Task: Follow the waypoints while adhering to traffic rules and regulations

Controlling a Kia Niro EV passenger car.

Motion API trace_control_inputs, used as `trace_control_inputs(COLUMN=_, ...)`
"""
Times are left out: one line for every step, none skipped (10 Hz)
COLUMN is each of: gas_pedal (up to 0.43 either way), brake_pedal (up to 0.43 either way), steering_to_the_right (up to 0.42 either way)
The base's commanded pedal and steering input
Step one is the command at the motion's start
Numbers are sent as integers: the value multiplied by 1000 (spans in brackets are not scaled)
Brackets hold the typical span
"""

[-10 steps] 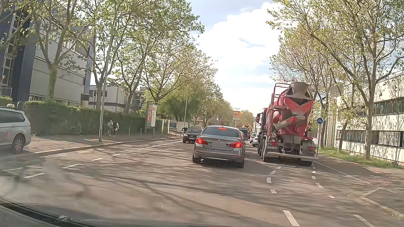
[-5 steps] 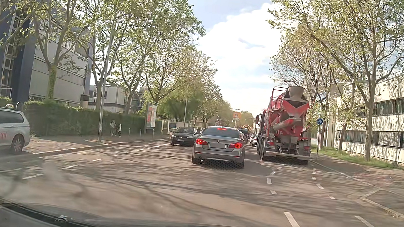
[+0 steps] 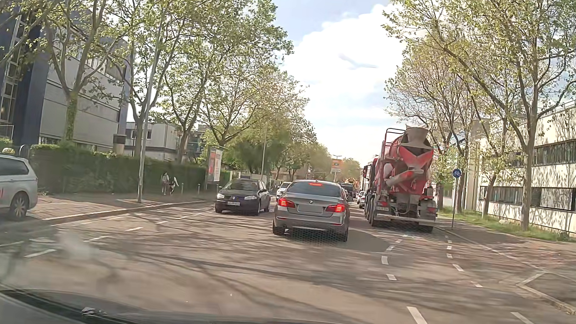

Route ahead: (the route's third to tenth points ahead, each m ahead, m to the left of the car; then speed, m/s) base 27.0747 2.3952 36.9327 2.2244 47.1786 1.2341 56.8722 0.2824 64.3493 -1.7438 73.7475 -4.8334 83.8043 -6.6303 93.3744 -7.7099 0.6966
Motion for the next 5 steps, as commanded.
trace_control_inputs(gas_pedal=79, brake_pedal=0, steering_to_the_right=46)
trace_control_inputs(gas_pedal=79, brake_pedal=0, steering_to_the_right=51)
trace_control_inputs(gas_pedal=87, brake_pedal=0, steering_to_the_right=58)
trace_control_inputs(gas_pedal=87, brake_pedal=0, steering_to_the_right=68)
trace_control_inputs(gas_pedal=87, brake_pedal=0, steering_to_the_right=78)
